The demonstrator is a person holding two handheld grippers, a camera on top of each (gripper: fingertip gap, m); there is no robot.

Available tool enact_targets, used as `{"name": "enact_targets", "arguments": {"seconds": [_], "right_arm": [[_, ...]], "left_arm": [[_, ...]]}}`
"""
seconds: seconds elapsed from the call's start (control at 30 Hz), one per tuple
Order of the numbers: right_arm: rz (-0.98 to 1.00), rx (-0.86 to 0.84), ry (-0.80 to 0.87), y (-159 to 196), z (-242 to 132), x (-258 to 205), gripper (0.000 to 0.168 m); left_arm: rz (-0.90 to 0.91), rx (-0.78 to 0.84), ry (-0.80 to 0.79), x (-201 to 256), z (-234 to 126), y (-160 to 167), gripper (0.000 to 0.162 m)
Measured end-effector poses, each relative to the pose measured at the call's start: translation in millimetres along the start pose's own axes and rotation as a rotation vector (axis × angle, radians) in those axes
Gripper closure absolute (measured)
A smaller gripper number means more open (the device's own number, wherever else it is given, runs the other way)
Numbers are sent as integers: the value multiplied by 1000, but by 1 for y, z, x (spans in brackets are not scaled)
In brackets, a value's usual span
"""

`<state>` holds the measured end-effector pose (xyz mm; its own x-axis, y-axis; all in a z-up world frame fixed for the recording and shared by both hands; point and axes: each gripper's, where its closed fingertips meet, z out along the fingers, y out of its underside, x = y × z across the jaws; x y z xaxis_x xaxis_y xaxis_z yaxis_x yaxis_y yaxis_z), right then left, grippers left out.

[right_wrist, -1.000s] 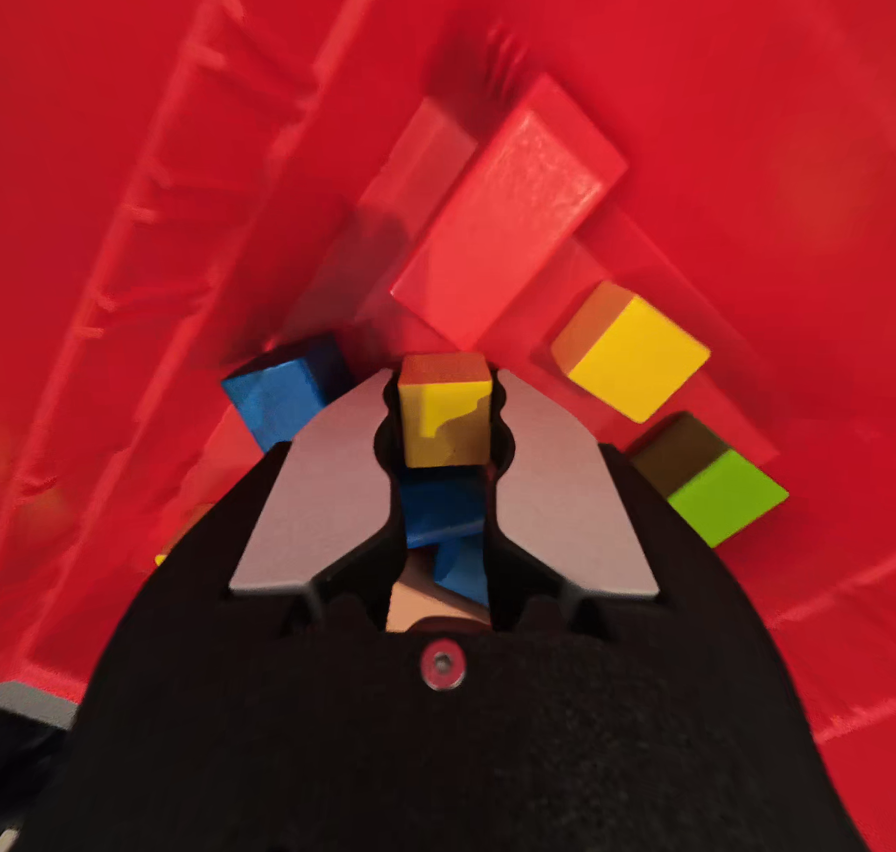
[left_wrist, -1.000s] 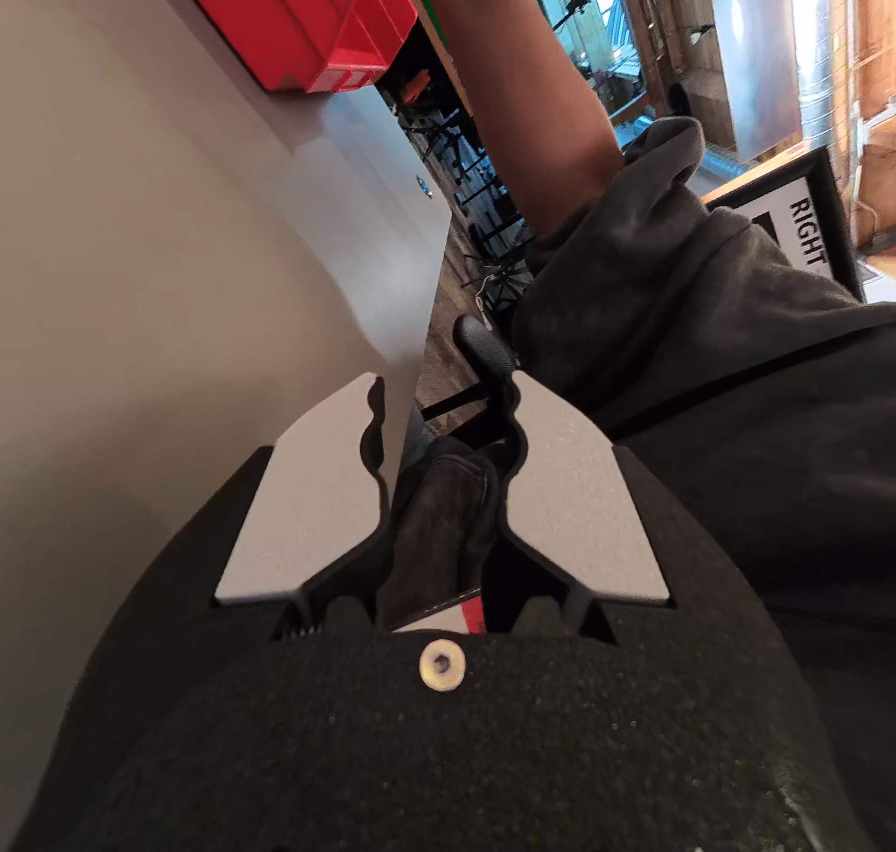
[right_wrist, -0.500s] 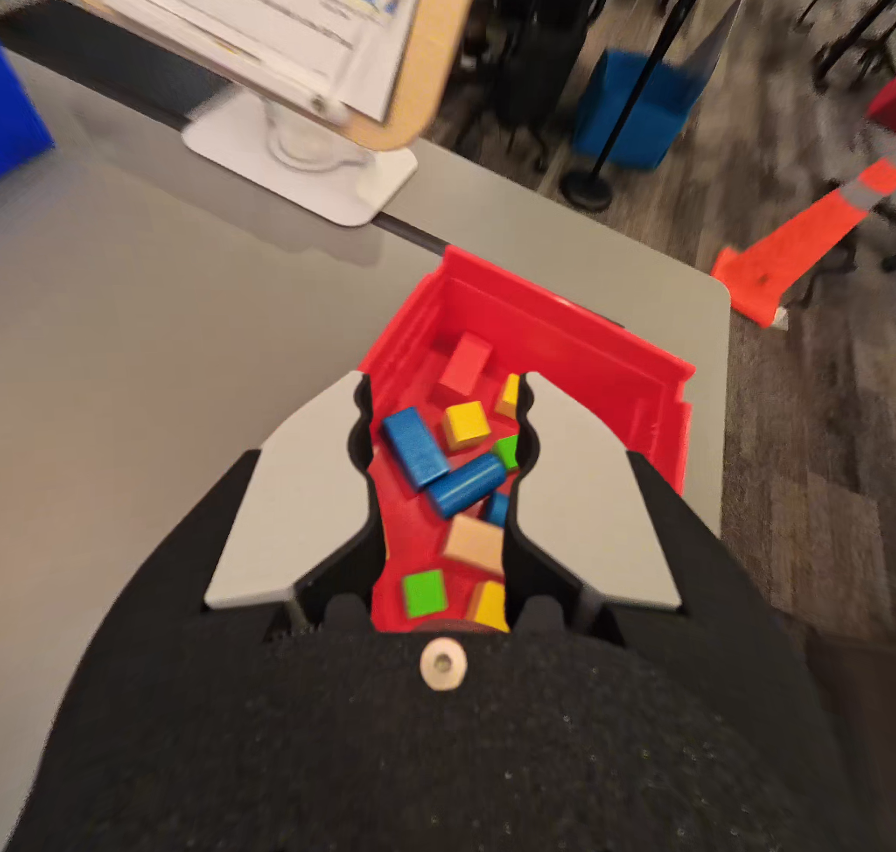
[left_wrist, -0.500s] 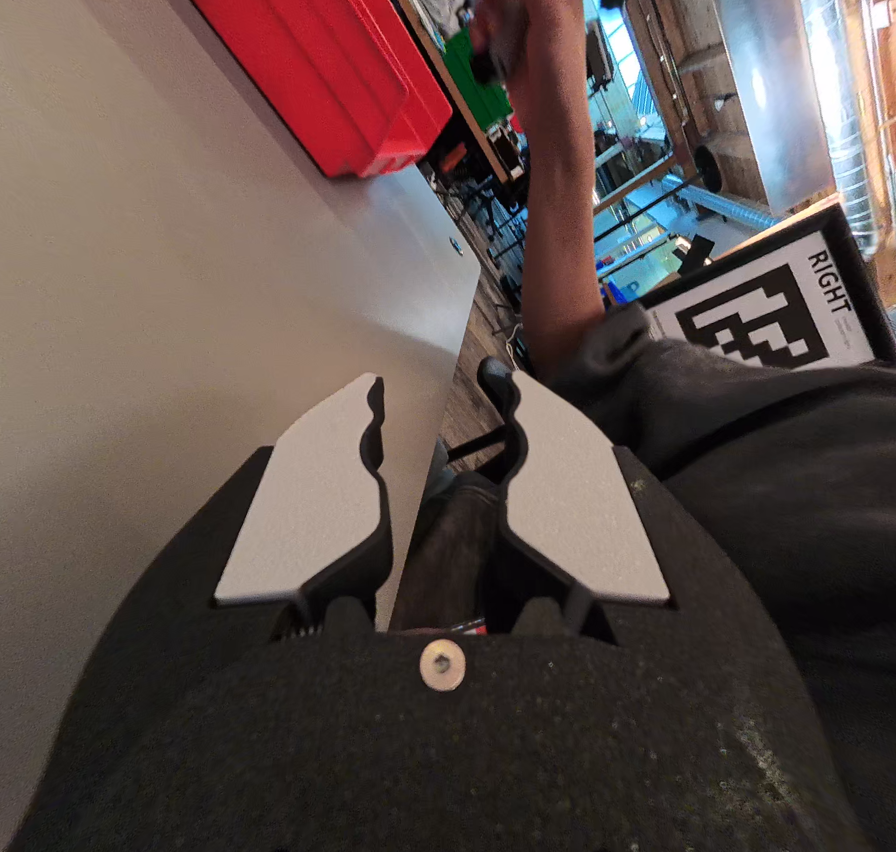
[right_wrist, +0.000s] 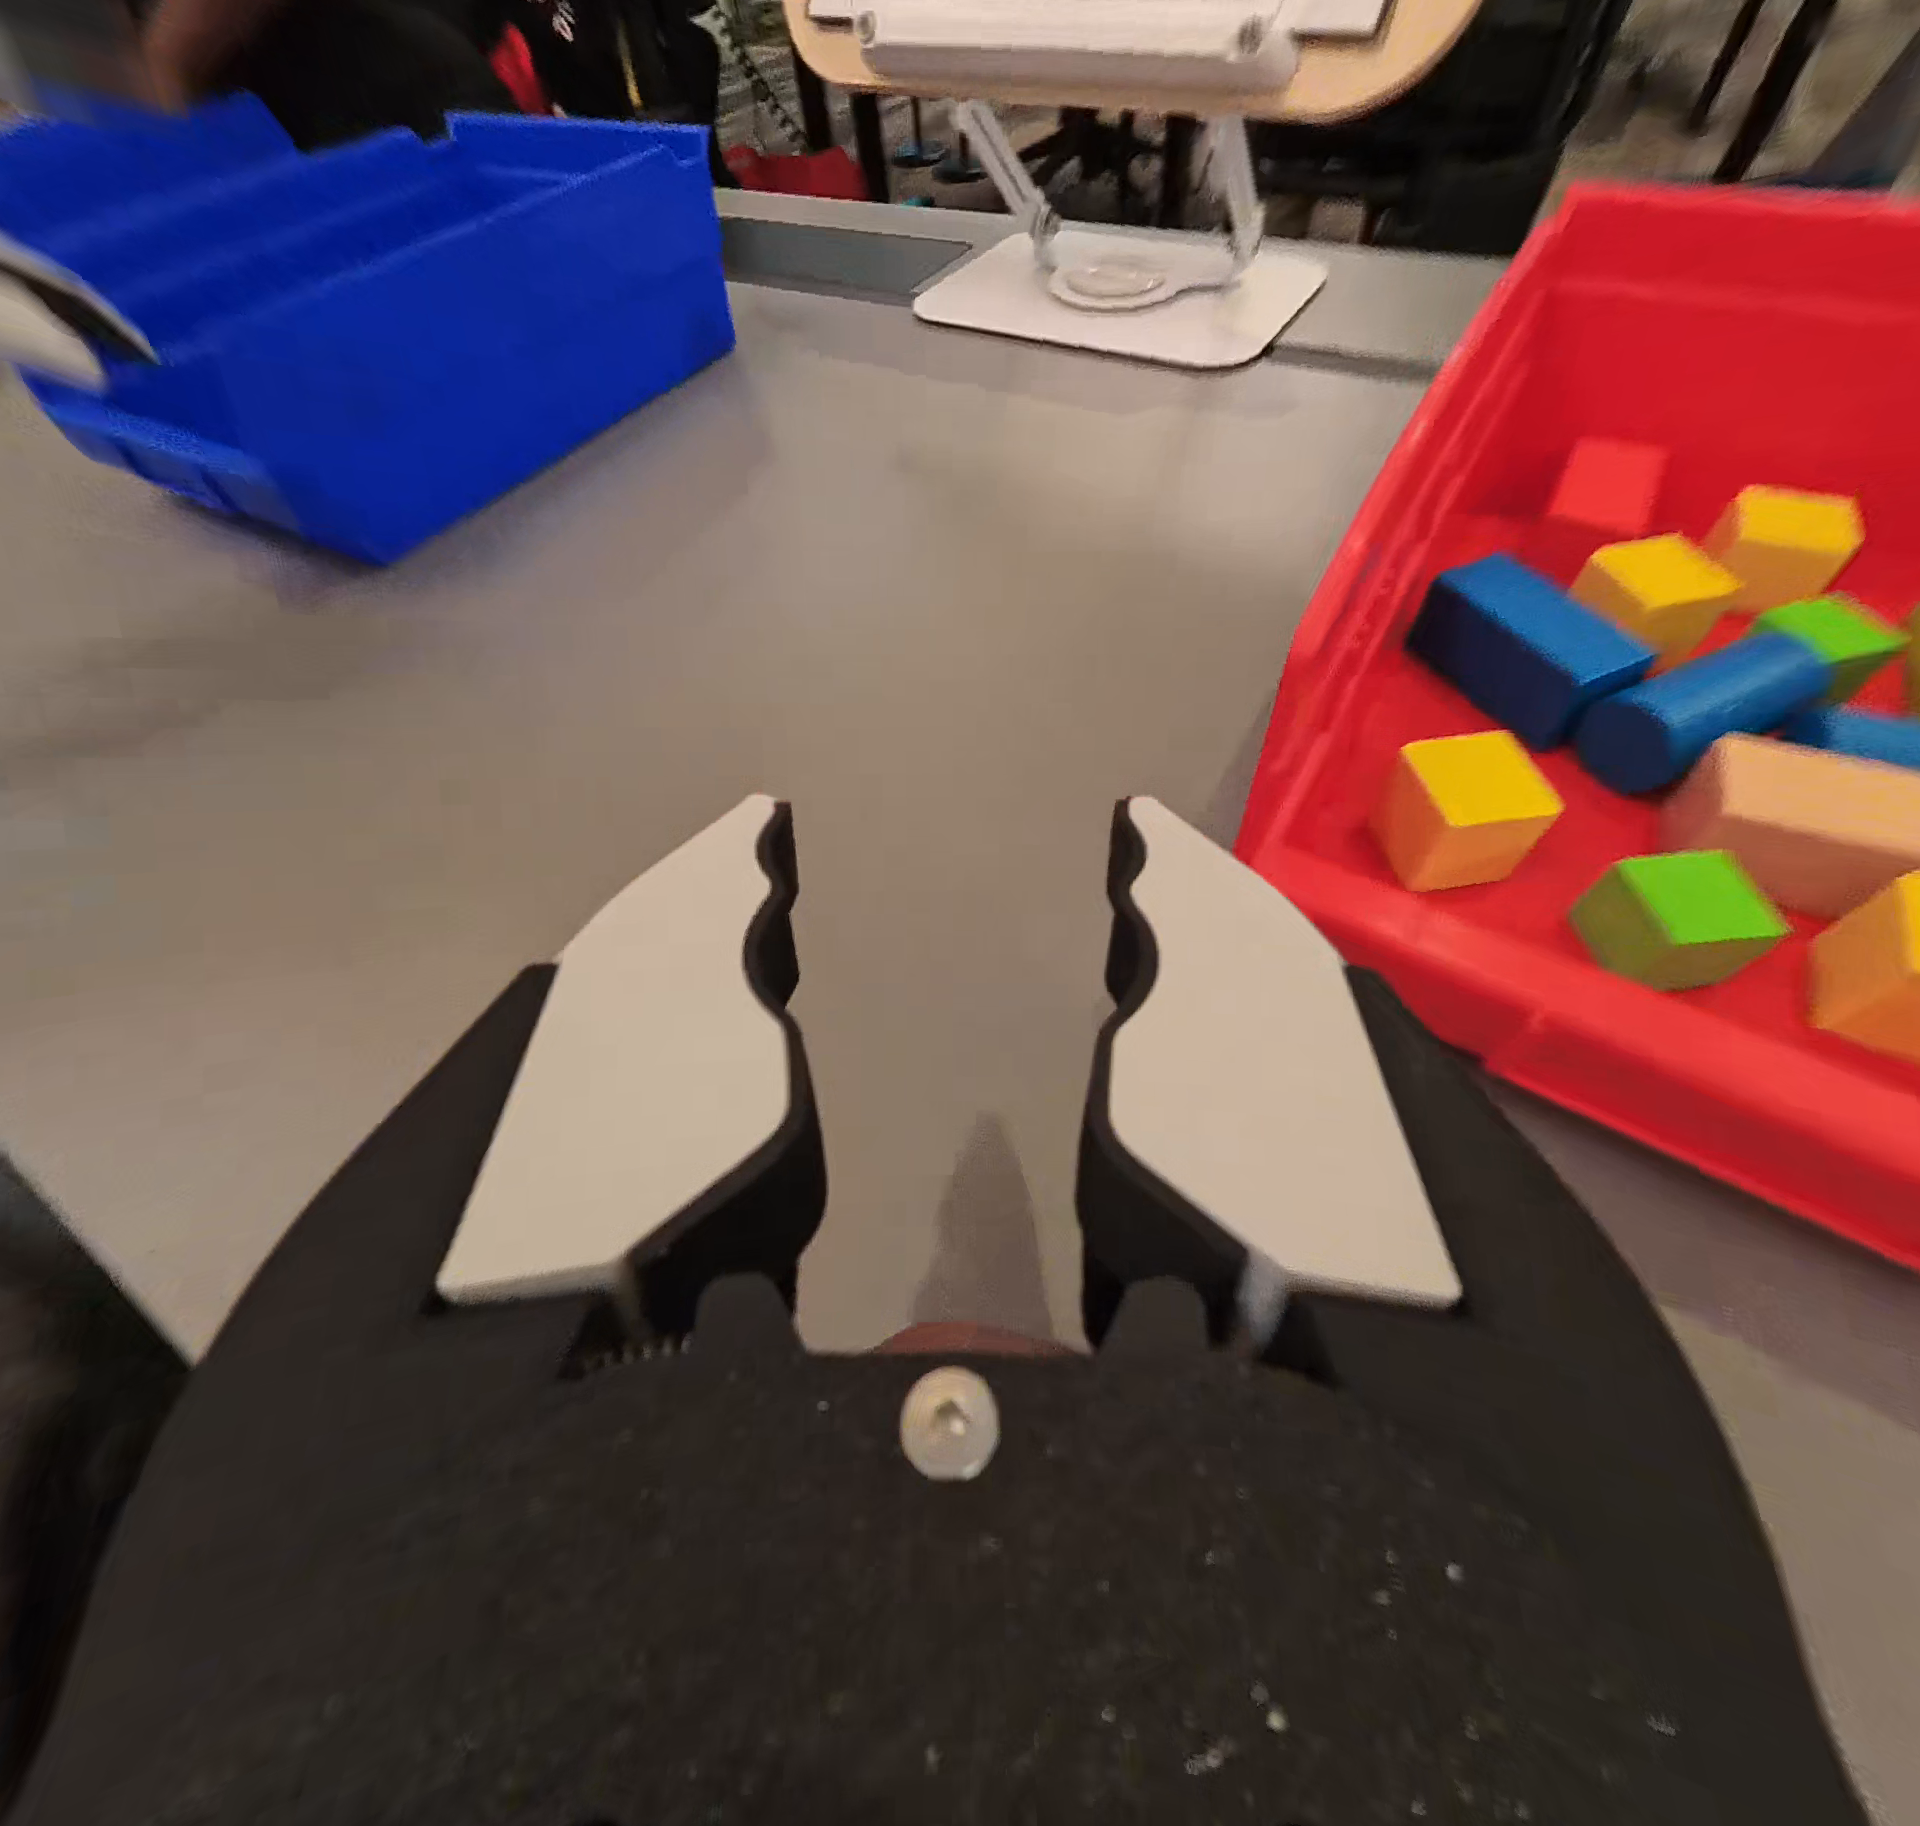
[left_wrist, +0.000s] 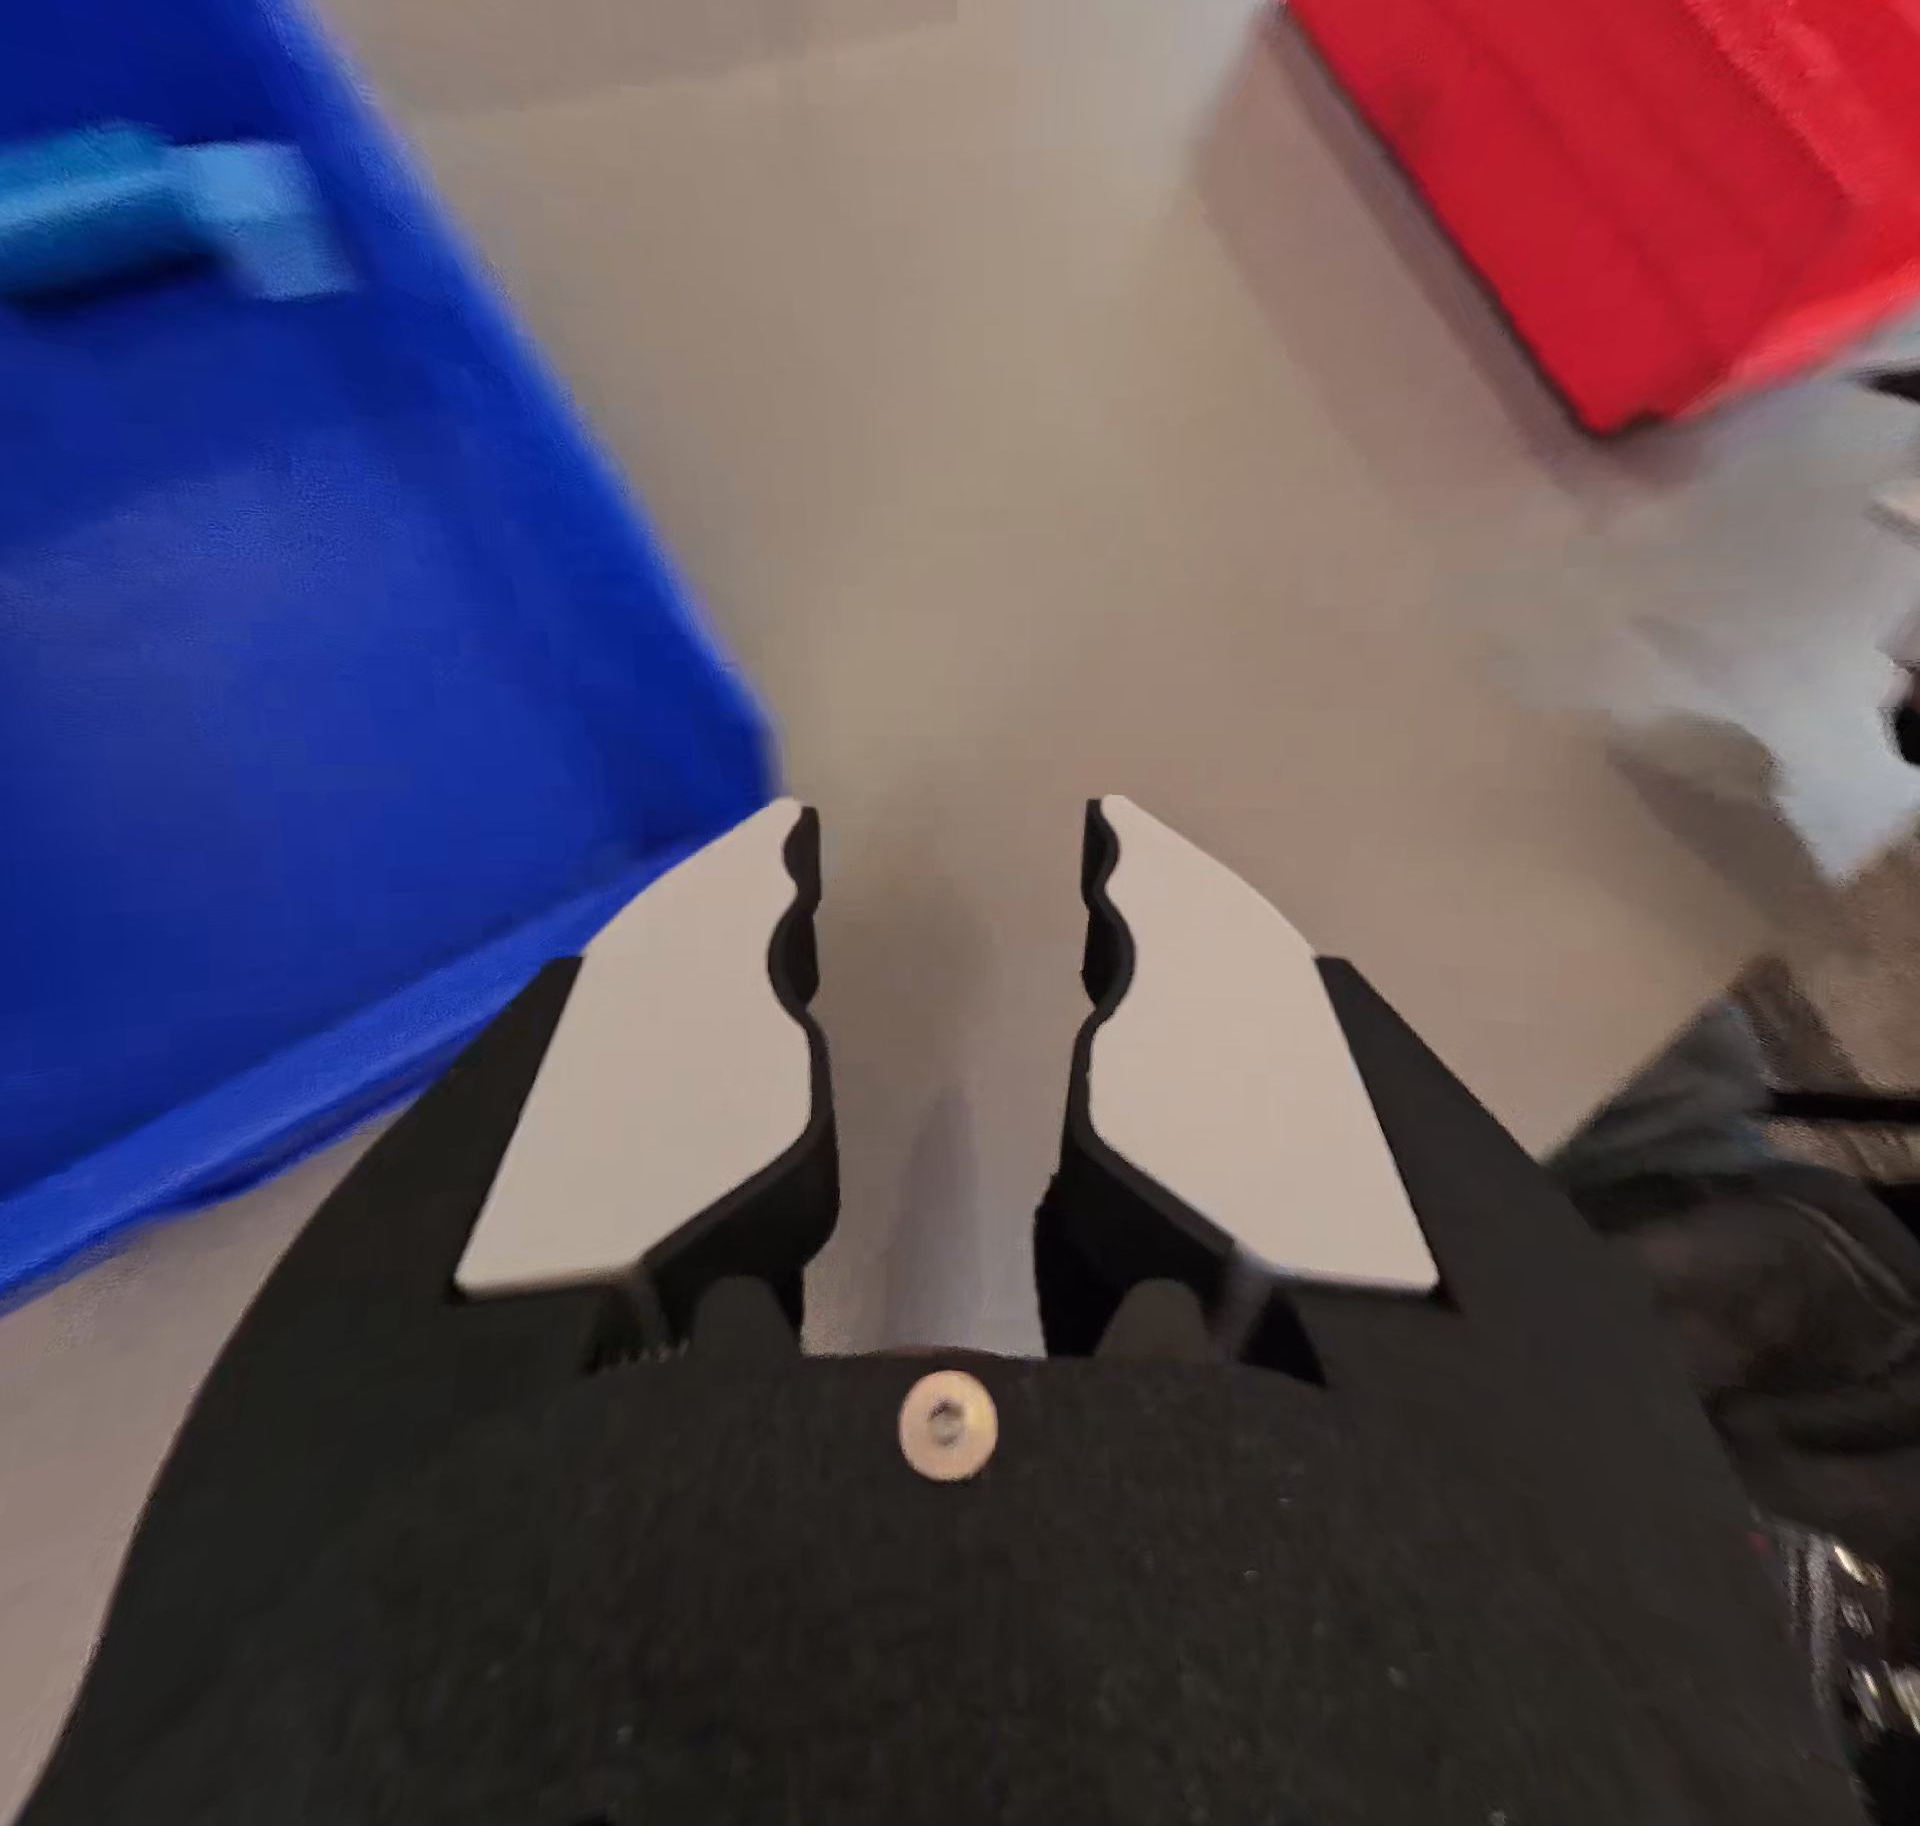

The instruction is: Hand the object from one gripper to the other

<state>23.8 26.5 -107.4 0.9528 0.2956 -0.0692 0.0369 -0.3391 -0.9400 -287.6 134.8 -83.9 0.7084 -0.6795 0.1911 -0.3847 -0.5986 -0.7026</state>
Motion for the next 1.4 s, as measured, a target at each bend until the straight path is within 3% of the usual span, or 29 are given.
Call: {"name": "enact_targets", "arguments": {"seconds": [0.1,0.23,0.33,0.43,0.73,0.97,1.17,1.27,1.4], "right_arm": [[-126,-21,43,5,2,-1,111],[-124,-17,2,8,6,-8,111],[-122,-18,-9,8,4,-8,112],[-169,-2,17,4,0,-3,112],[-166,-53,-16,18,7,-3,111],[-310,-94,-21,26,12,-15,111],[-446,-116,-34,34,17,-28,108],[-457,-118,-43,35,19,-30,107],[-415,-116,-66,36,18,-31,108]], "left_arm": [[-68,-47,-148,-62,-11,-37,108],[-152,-157,-354,-156,3,-78,108],[-236,-312,-460,-215,22,-82,113],[-285,-405,-486,-247,41,-77,113],[-252,-592,-591,-280,88,-57,112],[-261,-648,-634,-296,111,-46,111],[-244,-621,-678,-300,118,-47,130],[-210,-599,-633,-296,120,-48,130],[-267,-441,-433,-267,118,-57,130]]}}
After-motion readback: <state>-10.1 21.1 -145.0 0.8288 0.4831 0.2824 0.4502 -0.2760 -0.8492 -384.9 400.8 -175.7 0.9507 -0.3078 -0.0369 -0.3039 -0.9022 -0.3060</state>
